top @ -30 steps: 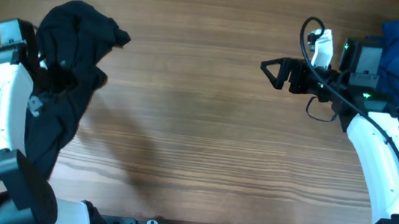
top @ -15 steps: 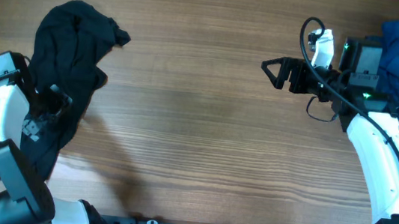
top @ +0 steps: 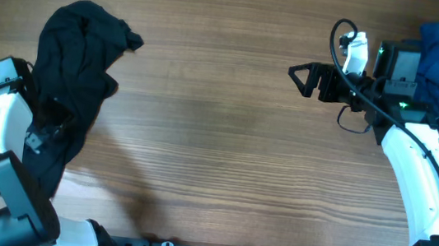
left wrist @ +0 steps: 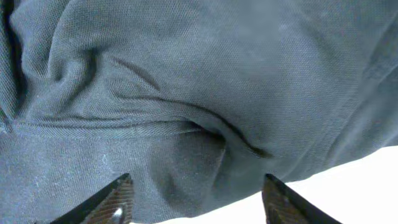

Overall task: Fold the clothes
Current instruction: 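Reach the left gripper down onto the crumpled black shirt, then grasp the black shirt with the left gripper and lift it up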

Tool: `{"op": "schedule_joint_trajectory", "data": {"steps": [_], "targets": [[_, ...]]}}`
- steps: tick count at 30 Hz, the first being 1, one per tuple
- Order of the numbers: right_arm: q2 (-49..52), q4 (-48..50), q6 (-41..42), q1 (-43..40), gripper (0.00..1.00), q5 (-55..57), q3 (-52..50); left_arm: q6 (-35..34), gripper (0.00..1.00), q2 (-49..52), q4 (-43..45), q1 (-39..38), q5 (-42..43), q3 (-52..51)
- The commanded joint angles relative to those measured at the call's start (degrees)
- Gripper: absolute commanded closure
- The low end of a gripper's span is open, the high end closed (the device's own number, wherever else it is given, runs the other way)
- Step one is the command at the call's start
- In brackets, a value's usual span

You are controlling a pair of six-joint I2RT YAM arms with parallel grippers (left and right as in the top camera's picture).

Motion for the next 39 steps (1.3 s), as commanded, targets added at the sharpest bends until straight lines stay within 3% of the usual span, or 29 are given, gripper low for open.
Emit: {"op": "schedule_joint_trajectory", "data": {"steps": [1, 7, 12, 16, 23, 29, 39], "targets": [[0.7, 0.1, 0.0, 0.2, 0.0, 0.5, 1.1, 0.5, 0.36, 3.1, 0.0, 0.3, -1.6, -0.5], [0.7, 0.1, 0.0, 0.2, 0.01, 0.8, 1.1, 0.5, 0.36, 7.9, 0.7, 0.3, -1.6, -0.5], [0.7, 0.1, 0.1, 0.2, 0.0, 1.8, 1.1, 0.5, 0.66, 8.7, 1.7, 0.3, -1.6, -0.5], [0.7, 0.2, 0.2, 0.2, 0.0, 1.9, 1.1, 0.4, 0.83, 8.7, 1.9, 0.3, -1.6, -0.2], [0.7, 0.3, 0.2, 0.2, 0.0, 1.8, 1.1, 0.5, 0.85, 8.6, -4.6, 0.3, 1.7, 6.9], [0.7, 0.2, 0.2, 0.2, 0.0, 1.8, 1.1, 0.5, 0.96, 8.6, -14.6, -0.2, 3.2, 17.8], [0.7, 0.3, 0.2, 0.2, 0.0, 1.8, 1.1, 0.5, 0.96, 7.2, -22.0, -5.3, 3.2, 29.5]]}}
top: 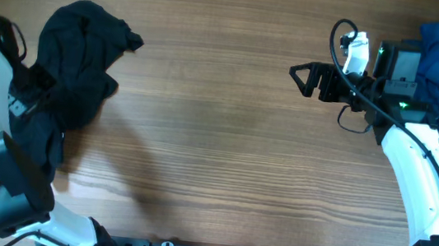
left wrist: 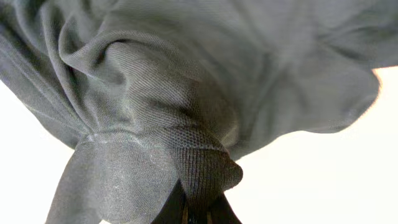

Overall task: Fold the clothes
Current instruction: 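Grasp the black shirt with the left gripper and lift it up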

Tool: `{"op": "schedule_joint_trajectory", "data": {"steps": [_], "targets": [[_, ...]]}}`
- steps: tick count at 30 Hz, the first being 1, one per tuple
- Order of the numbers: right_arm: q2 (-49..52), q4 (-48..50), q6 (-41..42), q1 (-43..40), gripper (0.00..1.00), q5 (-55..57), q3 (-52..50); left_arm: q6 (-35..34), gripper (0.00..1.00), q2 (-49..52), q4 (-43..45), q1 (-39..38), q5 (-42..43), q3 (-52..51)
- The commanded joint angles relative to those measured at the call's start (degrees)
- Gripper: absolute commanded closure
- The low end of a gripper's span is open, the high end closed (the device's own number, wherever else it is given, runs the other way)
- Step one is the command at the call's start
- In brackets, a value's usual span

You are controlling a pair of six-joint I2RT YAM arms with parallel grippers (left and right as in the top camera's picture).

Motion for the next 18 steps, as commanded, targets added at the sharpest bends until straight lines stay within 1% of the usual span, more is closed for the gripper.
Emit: {"op": "schedule_joint_trajectory", "data": {"steps": [1, 5, 12, 15, 18], "targets": [[0.7, 0.3, 0.2, 0.2, 0.0, 0.6, 1.1, 0.2, 0.96, -1.6, -0.8, -3.9, 1.1, 4.5], [0.7, 0.3, 0.2, 0.2, 0.01, 0.6, 1.1, 0.2, 0.96, -4.1, -1.6, -8.8, 1.1, 9.9], [0.7, 0.3, 0.3, 0.2, 0.01, 0.3, 1.1, 1.6, 0.96, -9.2, -1.1, -19.0, 1.0, 23.0], [0.6, 0.3, 1.7, 0.2, 0.05, -0.5, 1.1, 1.6, 0.96, -11.1, 0.3, -22.5, 1.1, 28.5], [0.5, 1.6, 1.7, 0.2, 0.08, -5.6, 1.1, 1.6, 0.96, -12.9, 1.8, -24.7, 1.1, 32.3]]}}
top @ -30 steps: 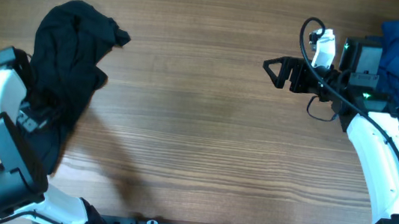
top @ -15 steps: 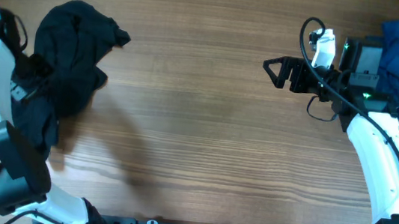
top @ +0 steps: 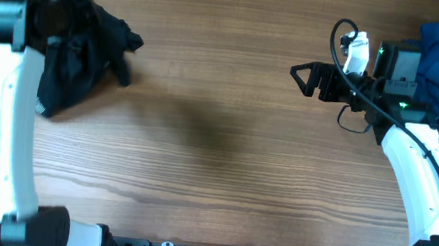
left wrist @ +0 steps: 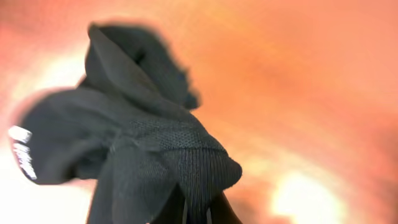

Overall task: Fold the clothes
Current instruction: 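Grasp the black shirt with the left gripper and lift it up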

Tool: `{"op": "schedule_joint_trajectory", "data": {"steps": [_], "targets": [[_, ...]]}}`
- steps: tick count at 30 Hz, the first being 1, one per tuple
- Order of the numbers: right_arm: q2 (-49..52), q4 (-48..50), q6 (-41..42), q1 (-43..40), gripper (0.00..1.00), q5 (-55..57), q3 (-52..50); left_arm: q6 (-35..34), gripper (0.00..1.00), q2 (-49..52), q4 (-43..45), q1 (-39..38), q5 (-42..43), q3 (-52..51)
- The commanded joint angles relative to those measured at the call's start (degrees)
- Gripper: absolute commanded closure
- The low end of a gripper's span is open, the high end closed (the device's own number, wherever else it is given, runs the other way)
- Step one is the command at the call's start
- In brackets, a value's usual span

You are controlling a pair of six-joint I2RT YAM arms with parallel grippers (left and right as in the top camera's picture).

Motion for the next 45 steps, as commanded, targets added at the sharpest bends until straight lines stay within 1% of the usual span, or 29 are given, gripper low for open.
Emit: {"op": "schedule_joint_trajectory", "data": {"steps": [1, 3, 5, 8, 10, 14, 17, 21, 28, 35, 37, 40, 45], "targets": [[0.5, 2.1, 1.1, 0.2, 0.08, -7.1, 1.1, 0.9, 0.96, -3.8, 2.2, -3.1, 0.7, 6.4], [0.5, 3.7, 1.9, 0.2, 0.09, -9.9, 1.1, 0.9, 0.96, -4.9, 3.4, -4.6, 0.7, 8.4], [0.5, 5.0, 4.6, 0.1, 0.09, -10.3, 1.1, 0.7, 0.96, -6.4, 5.4, -6.7, 0.7, 10.3], [0.5, 6.2, 5.4, 0.0, 0.09, -12.2, 1.1, 0.7, 0.96, -8.4, 9.6, -9.8, 0.9, 11.9], [0.5, 6.5, 5.4, -0.1, 0.09, -13.7, 1.1, 0.7, 0.96, -9.5, 13.1, -11.6, 2.1, 12.2], [0.4, 6.6, 5.3, -1.3, 0.09, -18.9, 1.1, 0.0, 0.96, -11.4, 23.1, -15.4, 5.2, 12.2], [-0.2, 6.7, 5.3, -3.0, 0.09, -23.3, 1.1, -2.2, 0.96, -11.7, 30.0, -18.2, 5.4, 12.2], [-2.6, 6.7, 3.4, -4.2, 0.09, -28.9, 1.1, -2.3, 0.96, -11.6, 36.6, -22.2, 5.6, 12.2], [-7.5, 8.8, 2.4, -4.0, 0.08, -32.1, 1.1, -2.3, 0.96, -11.4, 36.6, -25.1, 5.6, 12.2], [-7.2, 10.3, 7.0, -3.9, 0.1, -31.8, 1.0, -2.3, 0.96, -11.4, 34.2, -25.1, 5.6, 12.2], [-7.0, 10.1, 7.1, -3.3, 0.1, -30.1, 0.7, -2.3, 0.96, -11.4, 33.6, -25.1, 5.6, 12.2], [-5.6, 7.5, 7.0, -1.3, 0.09, -22.6, 0.6, -2.3, 0.96, -11.4, 33.2, -25.1, 5.6, 12.2], [0.0, 6.6, 6.8, 4.0, 0.1, -16.4, 0.6, -2.3, 0.96, -11.4, 33.0, -25.1, 5.7, 12.2]]}}
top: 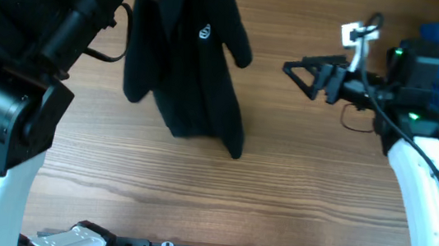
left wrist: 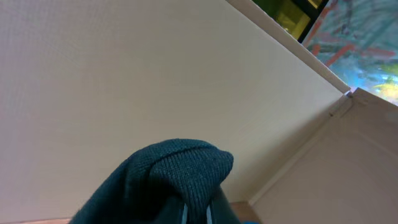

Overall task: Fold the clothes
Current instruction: 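Grasp the black shirt with the left gripper and lift it up, then swing the hanging shirt forward and lay it flat on the table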

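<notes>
A black garment (top: 195, 79) with a small white logo hangs long from the top of the overhead view down over the table's left-middle. My left arm (top: 38, 44) is raised close to the camera, and the garment hides its gripper there. In the left wrist view my left gripper (left wrist: 196, 214) is shut on a ribbed edge of the garment (left wrist: 186, 165), with a pale wall behind. My right gripper (top: 296, 70) hovers right of the garment with nothing in it. Its jaws are too unclear to read.
A pile of blue clothes lies at the back right, behind my right arm (top: 421, 171). The wooden table (top: 277, 196) runs across the whole overhead view.
My left arm has risen high and shifted right, still gripping the black garment. The garment was bunched at the back left; it now hangs stretched out. My right gripper has barely moved.
My left gripper was open over the black garment crumpled at the table's left. Then it was shut on a ribbed edge. Then it held the bunched garment at the back left, and now the garment dangles high over the left-middle.
</notes>
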Tool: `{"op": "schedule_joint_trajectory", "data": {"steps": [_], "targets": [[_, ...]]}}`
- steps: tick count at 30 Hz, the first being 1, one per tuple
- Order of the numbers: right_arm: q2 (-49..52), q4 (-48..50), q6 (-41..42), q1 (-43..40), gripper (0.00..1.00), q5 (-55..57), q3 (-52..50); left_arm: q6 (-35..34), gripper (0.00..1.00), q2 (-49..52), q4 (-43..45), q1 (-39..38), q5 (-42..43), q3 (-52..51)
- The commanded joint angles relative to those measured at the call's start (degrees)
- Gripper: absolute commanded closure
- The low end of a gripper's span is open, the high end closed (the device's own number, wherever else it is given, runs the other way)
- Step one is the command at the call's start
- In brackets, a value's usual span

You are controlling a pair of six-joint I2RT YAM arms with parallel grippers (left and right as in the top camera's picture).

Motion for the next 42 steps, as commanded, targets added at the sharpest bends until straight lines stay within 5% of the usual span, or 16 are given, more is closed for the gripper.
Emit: {"op": "schedule_joint_trajectory", "data": {"steps": [1, 13, 24, 42], "targets": [[5.1, -0.3, 0.2, 4.3, 0.1, 6.9, 0.6, -0.3, 0.96, -0.6, 0.5, -0.3, 0.7, 1.2], [12.5, -5.5, -8.9, 14.9, 0.1, 14.9, 0.6, -0.1, 0.96, -0.6, 1.4, -0.3, 0.5, 1.3], [12.8, -13.6, -14.8, 20.7, 0.1, 20.4, 0.6, 0.0, 0.96, -0.6, 4.9, -0.3, -10.9, 1.3], [12.8, -11.4, -11.6, 22.9, 0.09, 21.1, 0.6, 1.0, 0.96, -1.3, 8.5, -1.2, -12.0, 1.3]]}}
